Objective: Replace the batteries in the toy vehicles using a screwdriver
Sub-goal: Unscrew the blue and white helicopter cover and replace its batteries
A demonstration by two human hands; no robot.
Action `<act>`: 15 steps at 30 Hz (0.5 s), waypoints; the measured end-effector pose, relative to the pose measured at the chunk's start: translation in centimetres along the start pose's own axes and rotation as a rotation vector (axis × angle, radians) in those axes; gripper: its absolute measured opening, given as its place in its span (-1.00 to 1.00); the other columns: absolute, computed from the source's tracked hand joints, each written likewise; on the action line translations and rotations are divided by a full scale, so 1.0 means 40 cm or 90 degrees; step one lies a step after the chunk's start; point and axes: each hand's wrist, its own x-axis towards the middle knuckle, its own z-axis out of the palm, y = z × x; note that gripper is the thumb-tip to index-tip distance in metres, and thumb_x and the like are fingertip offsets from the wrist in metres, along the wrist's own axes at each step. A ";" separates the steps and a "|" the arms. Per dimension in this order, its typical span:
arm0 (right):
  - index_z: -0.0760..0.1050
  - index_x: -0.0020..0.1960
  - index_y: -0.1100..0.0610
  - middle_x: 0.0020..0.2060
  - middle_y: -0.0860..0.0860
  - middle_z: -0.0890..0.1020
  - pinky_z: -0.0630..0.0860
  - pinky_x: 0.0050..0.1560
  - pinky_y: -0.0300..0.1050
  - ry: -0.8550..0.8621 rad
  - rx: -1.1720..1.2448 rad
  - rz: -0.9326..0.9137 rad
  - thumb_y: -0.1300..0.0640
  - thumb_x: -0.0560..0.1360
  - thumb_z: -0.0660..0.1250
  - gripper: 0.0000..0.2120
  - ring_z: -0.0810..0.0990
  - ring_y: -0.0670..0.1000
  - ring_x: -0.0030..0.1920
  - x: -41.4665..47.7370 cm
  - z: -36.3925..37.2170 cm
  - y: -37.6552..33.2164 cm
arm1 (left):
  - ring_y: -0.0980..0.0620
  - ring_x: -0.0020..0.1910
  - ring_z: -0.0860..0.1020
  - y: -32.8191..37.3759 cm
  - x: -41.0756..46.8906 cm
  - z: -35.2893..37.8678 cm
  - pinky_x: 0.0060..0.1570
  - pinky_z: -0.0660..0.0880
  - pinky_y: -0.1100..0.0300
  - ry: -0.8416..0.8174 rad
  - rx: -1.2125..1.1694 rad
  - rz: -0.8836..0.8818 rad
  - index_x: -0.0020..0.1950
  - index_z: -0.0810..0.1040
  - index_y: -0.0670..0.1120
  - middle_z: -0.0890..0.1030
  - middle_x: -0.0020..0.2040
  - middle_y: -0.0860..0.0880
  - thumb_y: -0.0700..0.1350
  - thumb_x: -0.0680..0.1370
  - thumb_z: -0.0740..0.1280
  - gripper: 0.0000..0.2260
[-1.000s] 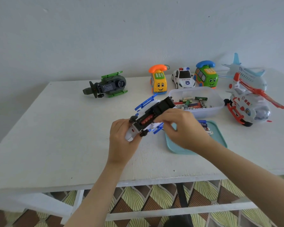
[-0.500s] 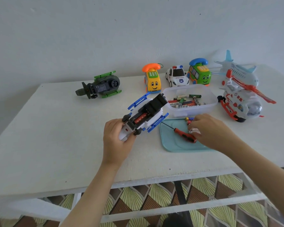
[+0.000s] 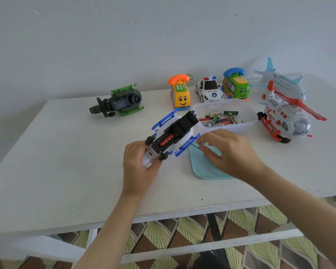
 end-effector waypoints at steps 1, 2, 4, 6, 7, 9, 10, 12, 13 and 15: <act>0.61 -0.07 0.18 -0.22 0.04 0.66 0.55 -0.38 -0.08 0.029 0.009 -0.030 0.19 0.48 0.33 -0.90 0.61 0.07 -0.26 0.009 0.007 -0.017 | 0.18 0.01 0.38 0.001 0.000 0.000 0.04 0.37 0.46 0.003 0.001 0.003 0.03 0.57 -0.19 0.49 -0.03 0.10 0.18 0.52 0.33 -0.58; 0.61 -0.07 0.21 -0.20 0.05 0.67 0.55 -0.36 -0.08 0.059 0.017 -0.060 0.23 0.49 0.34 -0.91 0.61 0.07 -0.24 0.021 0.014 -0.036 | 0.19 0.00 0.38 0.002 0.000 0.000 0.05 0.36 0.46 0.007 0.003 0.006 0.03 0.57 -0.19 0.49 -0.04 0.11 0.19 0.53 0.31 -0.57; 0.62 -0.07 0.25 -0.13 0.08 0.69 0.57 -0.29 -0.07 0.095 0.029 -0.113 0.30 0.47 0.36 -0.93 0.64 0.08 -0.17 0.047 0.029 -0.063 | 0.20 0.00 0.37 0.001 0.000 0.001 0.07 0.34 0.48 0.014 0.012 0.010 0.02 0.57 -0.20 0.49 -0.05 0.10 0.19 0.54 0.30 -0.57; 0.62 -0.07 0.27 -0.09 0.11 0.69 0.60 -0.22 -0.02 0.097 0.032 -0.157 0.35 0.47 0.37 -0.92 0.65 0.11 -0.12 0.070 0.050 -0.074 | 0.20 -0.01 0.36 -0.002 -0.001 0.002 0.08 0.32 0.48 0.018 0.028 0.013 0.02 0.58 -0.22 0.52 -0.08 0.05 0.14 0.52 0.35 -0.60; 0.63 -0.07 0.28 -0.08 0.12 0.69 0.60 -0.22 0.01 0.089 0.030 -0.177 0.36 0.47 0.35 -0.91 0.65 0.14 -0.12 0.079 0.062 -0.075 | 0.19 -0.01 0.37 -0.006 -0.001 0.004 0.08 0.31 0.47 0.019 0.035 0.014 0.02 0.58 -0.22 0.55 -0.10 0.01 0.09 0.50 0.38 -0.64; 0.63 -0.06 0.28 -0.09 0.14 0.69 0.59 -0.26 0.05 0.056 0.028 -0.209 0.34 0.48 0.33 -0.89 0.65 0.17 -0.14 0.092 0.083 -0.075 | 0.18 -0.01 0.38 -0.012 -0.003 0.005 0.09 0.32 0.45 0.017 0.042 0.012 0.04 0.58 -0.23 0.58 -0.10 -0.05 0.02 0.47 0.42 -0.67; 0.63 -0.05 0.28 -0.09 0.14 0.68 0.59 -0.26 0.06 0.037 0.027 -0.220 0.33 0.49 0.31 -0.87 0.64 0.18 -0.15 0.096 0.090 -0.076 | 0.17 0.00 0.38 -0.013 -0.004 0.004 0.10 0.32 0.44 0.015 0.042 0.014 0.06 0.58 -0.22 0.59 -0.09 -0.06 0.00 0.46 0.43 -0.67; 0.63 -0.05 0.26 -0.12 0.13 0.68 0.59 -0.27 0.05 0.007 0.023 -0.229 0.30 0.51 0.26 -0.83 0.63 0.17 -0.17 0.101 0.101 -0.072 | 0.19 0.01 0.38 -0.014 -0.005 0.003 0.10 0.33 0.43 0.012 0.047 0.019 0.07 0.58 -0.22 0.59 -0.07 -0.05 0.00 0.46 0.44 -0.67; 0.64 -0.04 0.24 -0.13 0.12 0.68 0.58 -0.27 0.04 -0.002 0.023 -0.225 0.29 0.50 0.25 -0.82 0.62 0.16 -0.17 0.102 0.104 -0.069 | 0.19 0.01 0.38 -0.013 -0.005 0.003 0.10 0.33 0.43 0.012 0.048 0.019 0.06 0.58 -0.22 0.58 -0.07 -0.05 0.00 0.46 0.44 -0.67; 0.65 -0.04 0.21 -0.17 0.08 0.68 0.58 -0.28 0.01 -0.001 0.039 -0.190 0.31 0.46 0.31 -0.84 0.61 0.13 -0.18 0.103 0.107 -0.065 | 0.19 0.01 0.38 -0.010 -0.004 0.002 0.09 0.33 0.42 0.010 0.043 0.011 0.04 0.58 -0.22 0.58 -0.08 -0.04 0.00 0.46 0.43 -0.68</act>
